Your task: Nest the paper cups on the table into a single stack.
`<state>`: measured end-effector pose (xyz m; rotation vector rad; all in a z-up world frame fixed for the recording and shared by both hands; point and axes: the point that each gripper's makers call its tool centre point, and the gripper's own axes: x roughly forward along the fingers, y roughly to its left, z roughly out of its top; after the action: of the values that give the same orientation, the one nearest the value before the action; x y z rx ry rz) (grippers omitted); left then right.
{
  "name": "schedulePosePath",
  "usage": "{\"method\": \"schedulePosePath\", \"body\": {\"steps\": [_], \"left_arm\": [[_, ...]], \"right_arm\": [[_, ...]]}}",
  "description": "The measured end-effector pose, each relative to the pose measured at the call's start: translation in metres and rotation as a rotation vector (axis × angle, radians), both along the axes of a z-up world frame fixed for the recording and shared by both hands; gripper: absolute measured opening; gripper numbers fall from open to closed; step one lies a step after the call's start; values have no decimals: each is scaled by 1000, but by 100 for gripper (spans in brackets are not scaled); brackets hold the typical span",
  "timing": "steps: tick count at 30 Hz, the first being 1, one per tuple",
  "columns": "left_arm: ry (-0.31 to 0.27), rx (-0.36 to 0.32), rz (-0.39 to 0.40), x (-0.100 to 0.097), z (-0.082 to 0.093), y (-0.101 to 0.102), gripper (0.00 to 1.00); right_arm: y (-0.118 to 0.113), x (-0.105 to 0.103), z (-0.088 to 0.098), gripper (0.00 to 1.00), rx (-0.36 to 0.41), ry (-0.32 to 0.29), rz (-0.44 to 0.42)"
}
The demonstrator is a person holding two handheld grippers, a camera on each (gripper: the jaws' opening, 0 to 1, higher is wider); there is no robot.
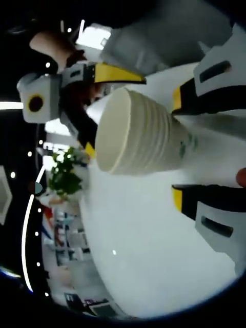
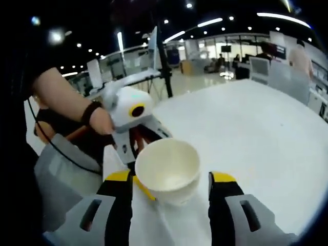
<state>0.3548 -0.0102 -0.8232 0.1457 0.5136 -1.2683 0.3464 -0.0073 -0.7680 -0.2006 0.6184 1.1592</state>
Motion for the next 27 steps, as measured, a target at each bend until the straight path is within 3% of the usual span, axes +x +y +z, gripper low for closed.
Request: {"method": "schedulePosePath", "body": {"steps": [3, 8, 18, 27], "left_arm": [[-29, 17, -33, 0, -1, 0, 47], [-24, 7, -92, -6, 0, -4, 39], [-41, 19, -108, -5, 1, -6, 38], [-81, 38, -156, 11, 22, -12, 38]], "right_arm": [[4, 2, -2, 56, -19, -23, 15], [8, 4, -3, 48, -27, -57, 28], [3, 4, -2, 46, -11, -50, 13], [-4, 18, 18, 46, 29, -60, -14]]}}
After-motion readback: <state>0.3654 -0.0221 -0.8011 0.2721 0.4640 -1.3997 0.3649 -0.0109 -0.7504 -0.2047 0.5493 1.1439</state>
